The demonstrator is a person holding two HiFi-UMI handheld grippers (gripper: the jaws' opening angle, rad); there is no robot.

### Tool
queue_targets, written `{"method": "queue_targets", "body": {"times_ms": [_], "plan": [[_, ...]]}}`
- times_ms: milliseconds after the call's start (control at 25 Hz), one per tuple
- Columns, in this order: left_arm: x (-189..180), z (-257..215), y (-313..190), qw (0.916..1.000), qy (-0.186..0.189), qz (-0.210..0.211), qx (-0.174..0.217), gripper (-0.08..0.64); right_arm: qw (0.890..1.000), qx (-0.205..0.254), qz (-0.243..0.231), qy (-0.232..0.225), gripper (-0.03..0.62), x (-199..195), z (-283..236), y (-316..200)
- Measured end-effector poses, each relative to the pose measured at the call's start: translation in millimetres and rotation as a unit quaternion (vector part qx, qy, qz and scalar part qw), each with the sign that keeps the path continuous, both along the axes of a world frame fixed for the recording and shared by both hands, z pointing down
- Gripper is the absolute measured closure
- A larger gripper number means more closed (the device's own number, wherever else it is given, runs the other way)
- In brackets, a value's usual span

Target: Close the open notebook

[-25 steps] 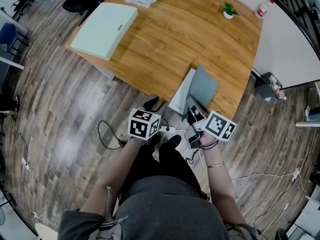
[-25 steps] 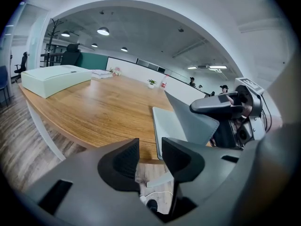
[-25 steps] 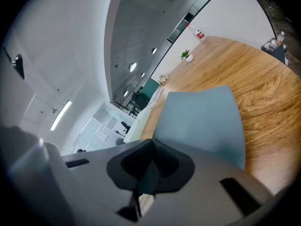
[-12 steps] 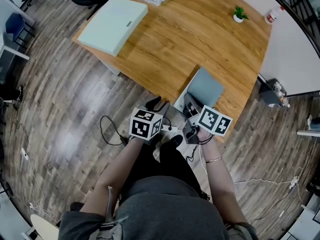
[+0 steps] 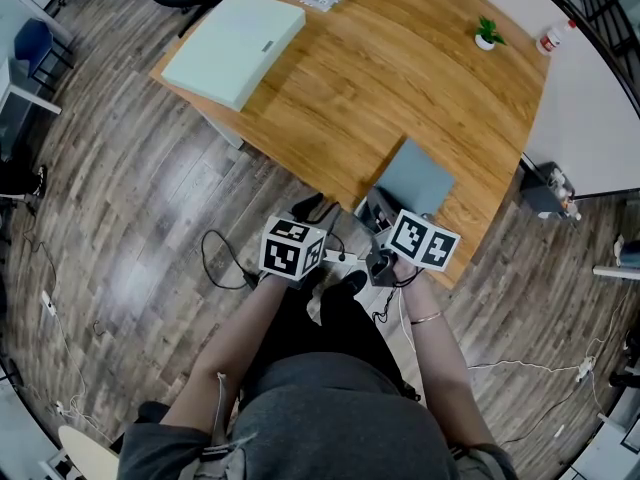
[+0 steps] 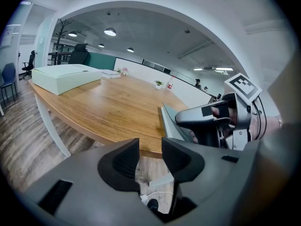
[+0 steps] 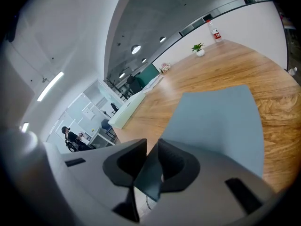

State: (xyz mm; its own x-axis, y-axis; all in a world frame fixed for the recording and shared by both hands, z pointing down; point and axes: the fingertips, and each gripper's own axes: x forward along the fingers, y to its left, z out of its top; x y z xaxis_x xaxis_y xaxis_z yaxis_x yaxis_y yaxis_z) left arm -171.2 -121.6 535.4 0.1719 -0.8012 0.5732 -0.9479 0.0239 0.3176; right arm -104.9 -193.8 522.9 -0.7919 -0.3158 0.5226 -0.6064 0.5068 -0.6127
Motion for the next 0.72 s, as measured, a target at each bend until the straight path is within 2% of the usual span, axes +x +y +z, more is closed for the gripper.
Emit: {"method": "queue_targets", "body": {"times_ms": [120,320,520,720], "plan": [[-2.9,0.8,0.2,1.0,0.003,-0.002,0.001,0.399,1.0,0.008,-0.006,0.023,0.511,-0.2,8.5,2.0],[-9.2,0.7,1.0,1.0,0.003,-0.002,0.001,0.399,0.999,0.019,-0.022,0.036,0.464,-6.9,11.8,7.6],[-12.5,-2.0,2.1,1.0,0.003,0.003,0.006,0.399,0.996,0.057,-0.036,0.06,0.457,-11.6,10.4,14.6],[-9.0,-11.8,0.2,0.9995,0.0,0.022,0.021,0.399,0.991,0.107,-0.022,0.074,0.471,-1.7,0.5,18.0]]}}
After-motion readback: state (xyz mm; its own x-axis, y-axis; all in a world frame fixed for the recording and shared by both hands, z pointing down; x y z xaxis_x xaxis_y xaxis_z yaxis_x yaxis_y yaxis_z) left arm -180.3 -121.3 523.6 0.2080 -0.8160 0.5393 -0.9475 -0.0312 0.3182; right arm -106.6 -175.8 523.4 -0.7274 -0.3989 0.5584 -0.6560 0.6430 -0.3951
